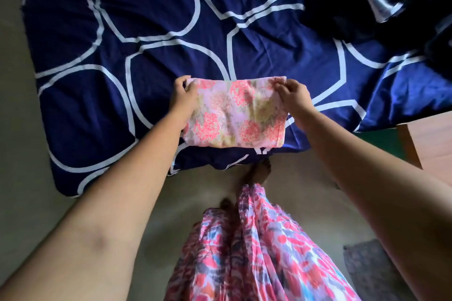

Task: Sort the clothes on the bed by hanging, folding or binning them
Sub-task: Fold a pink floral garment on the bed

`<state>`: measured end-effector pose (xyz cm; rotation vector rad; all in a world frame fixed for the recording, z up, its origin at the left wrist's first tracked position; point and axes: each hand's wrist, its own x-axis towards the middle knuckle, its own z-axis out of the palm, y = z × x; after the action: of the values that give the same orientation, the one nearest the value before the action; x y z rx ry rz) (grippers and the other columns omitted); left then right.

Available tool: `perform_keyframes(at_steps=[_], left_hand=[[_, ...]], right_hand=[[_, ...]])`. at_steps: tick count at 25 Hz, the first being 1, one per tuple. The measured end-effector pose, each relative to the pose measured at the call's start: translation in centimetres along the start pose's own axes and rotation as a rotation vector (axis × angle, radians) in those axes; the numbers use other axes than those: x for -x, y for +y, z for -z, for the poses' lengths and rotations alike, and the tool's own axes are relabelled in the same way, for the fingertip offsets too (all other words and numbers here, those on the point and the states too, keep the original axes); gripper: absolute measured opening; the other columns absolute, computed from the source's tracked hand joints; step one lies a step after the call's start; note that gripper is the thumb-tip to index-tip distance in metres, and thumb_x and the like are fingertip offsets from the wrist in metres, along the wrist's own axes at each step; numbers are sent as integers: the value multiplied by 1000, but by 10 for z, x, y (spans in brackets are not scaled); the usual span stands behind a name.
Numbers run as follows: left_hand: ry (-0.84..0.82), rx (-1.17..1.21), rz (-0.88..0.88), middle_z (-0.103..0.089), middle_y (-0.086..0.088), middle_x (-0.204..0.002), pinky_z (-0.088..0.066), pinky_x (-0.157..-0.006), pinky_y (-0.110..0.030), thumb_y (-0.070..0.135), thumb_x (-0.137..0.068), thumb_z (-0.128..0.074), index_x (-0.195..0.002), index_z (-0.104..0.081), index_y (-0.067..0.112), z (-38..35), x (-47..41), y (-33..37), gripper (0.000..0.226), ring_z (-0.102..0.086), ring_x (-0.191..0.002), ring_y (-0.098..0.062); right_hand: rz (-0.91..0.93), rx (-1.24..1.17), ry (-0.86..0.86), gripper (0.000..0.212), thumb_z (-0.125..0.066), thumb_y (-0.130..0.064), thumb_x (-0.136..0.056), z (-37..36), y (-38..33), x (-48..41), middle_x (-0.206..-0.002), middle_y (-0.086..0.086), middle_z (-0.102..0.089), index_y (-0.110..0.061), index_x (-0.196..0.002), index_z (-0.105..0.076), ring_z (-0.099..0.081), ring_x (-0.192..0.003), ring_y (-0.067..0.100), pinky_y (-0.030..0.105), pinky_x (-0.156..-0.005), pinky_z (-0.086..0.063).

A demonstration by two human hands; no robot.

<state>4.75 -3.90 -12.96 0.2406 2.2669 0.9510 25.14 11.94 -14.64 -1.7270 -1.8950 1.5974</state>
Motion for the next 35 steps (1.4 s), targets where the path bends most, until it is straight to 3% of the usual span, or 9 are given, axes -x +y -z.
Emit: perform_keyframes(at_steps=[5, 9, 12, 15, 18, 21, 27, 32, 35], left_hand=[[130, -44, -59, -59, -6, -123, -36, -71, -17, 27, -101, -38, -133, -43, 16, -15, -24, 1, 35, -58, -102, -23], [164, -196, -102, -53, -8, -137, -37, -94, -28, 29, -101, -37, -142, -40, 17, -24, -23, 1, 43, -50, -122, -27], [331, -616, -441, -38, -5, -151, -25, -111, -45, 37, -97, -37, -149, -30, 20, -38, 13, -5, 55, -35, -139, -26], [218, -767, -651, -32, -1, -155, -18, -116, -52, 36, -98, -29, -149, -32, 22, -56, 34, -24, 53, -28, -143, -23], [180, -838, -600, -30, 1, -156, -20, -116, -53, 39, -97, -29, -149, -31, 23, -62, 17, -46, 55, -25, -145, -24], [222, -868, -616, -29, 1, -156, -18, -117, -51, 42, -98, -34, -149, -31, 26, -70, 8, -59, 54, -20, -146, -26], [211, -863, -602, -25, 0, -158, -20, -116, -53, 43, -97, -34, -151, -24, 24, -74, 3, -63, 58, -21, -146, -27], [182, -762, -629, -36, -5, -153, -25, -114, -54, 36, -92, -40, -144, -42, 19, -58, 8, -52, 54, -27, -142, -31], [297, -605, -489, -33, -5, -154, -25, -112, -52, 27, -91, -41, -142, -43, 18, -36, 15, -49, 52, -31, -141, -30]], right_hand=[[32, 185, 63, 30, -48, -30, -97, -13, -5, -22, -109, 6, -66, -11, -116, -63, -57, -103, 23, 22, -72, -35], [-75, 362, 248, 30, -41, -22, -93, -26, -14, -14, -122, 5, -58, -16, -120, -52, -52, -110, 29, 34, -79, -37], [257, 546, 385, 54, -48, -19, -87, -53, -17, 17, -144, 2, -43, -18, -140, -40, -38, -130, 25, 37, -104, -26], [609, 511, 130, 52, -45, -20, -92, -90, -13, 36, -151, 6, -38, -14, -144, -39, -31, -141, 21, 37, -115, -19], [593, 713, -20, 58, -27, -33, -92, -92, 9, 20, -157, 0, -25, -22, -149, -29, -18, -146, 16, 39, -118, -12], [506, 894, 79, 59, -24, -45, -95, -76, 36, 7, -159, -3, -17, -28, -152, -20, -12, -147, 14, 42, -119, -7], [465, 940, 76, 60, -24, -48, -97, -73, 41, 3, -160, -4, -10, -27, -153, -11, -4, -147, 13, 41, -120, 2], [450, 1007, 89, 65, -24, -46, -93, -68, 25, 12, -160, -2, -10, -25, -153, -11, -3, -148, 14, 43, -115, 15], [559, 970, 5, 76, -29, -54, -87, -65, -5, 3, -160, 0, -10, -22, -153, -11, -3, -148, 18, 43, -113, 18]])
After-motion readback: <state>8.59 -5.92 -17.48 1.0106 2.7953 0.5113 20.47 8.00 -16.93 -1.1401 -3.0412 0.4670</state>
